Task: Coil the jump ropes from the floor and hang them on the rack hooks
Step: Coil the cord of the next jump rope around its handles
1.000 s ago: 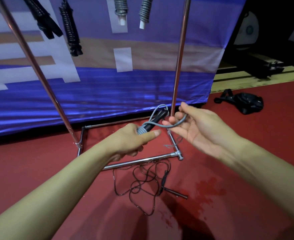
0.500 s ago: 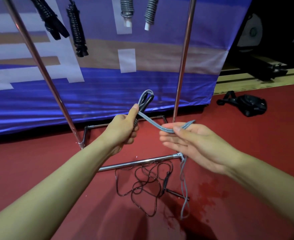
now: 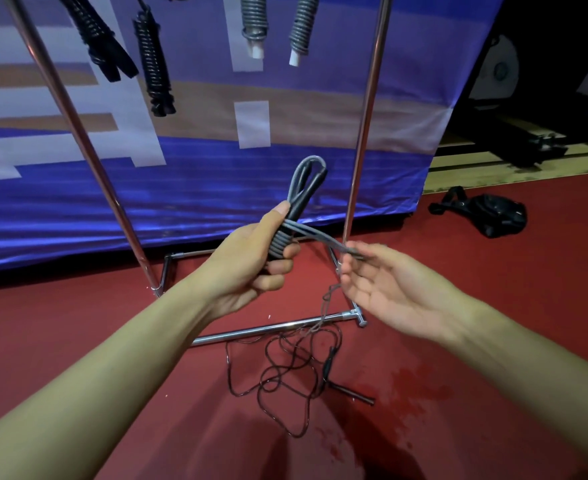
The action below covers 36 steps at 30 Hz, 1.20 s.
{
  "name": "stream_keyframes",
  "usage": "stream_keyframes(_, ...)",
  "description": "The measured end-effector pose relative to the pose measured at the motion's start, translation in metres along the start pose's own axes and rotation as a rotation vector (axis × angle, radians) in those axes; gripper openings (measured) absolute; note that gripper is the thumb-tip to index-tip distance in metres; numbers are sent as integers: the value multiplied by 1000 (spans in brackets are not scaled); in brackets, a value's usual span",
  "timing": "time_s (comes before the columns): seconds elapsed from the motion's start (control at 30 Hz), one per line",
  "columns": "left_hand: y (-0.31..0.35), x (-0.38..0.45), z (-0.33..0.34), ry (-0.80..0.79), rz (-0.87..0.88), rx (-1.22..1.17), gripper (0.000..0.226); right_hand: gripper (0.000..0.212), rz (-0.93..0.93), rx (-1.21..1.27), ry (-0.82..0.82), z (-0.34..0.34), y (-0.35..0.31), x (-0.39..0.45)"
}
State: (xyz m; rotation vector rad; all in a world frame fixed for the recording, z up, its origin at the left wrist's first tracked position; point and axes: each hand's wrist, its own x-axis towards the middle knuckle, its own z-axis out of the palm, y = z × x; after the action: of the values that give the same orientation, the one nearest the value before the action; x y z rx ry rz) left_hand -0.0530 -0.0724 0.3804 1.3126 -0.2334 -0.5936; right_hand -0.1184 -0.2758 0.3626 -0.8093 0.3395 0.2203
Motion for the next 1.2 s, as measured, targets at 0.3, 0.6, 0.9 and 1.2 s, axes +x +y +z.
stream_keyframes(0.3,-2,-7,13,-358,-26,147,33,12,2,-113,4,-2,6,30)
stream_keyframes(0.6,0,-9,9,-546,-71,684,36,10,106,-325,23,-5,-21,28)
stream_keyframes(0.9,-20,-5,20,-542,-143,1044,21,35,-109,-747,-56,-10,-18,26)
stream_keyframes(1.2,-24,1,22,-531,-201,1078,25,12,-110,-494,28,1,-22,24)
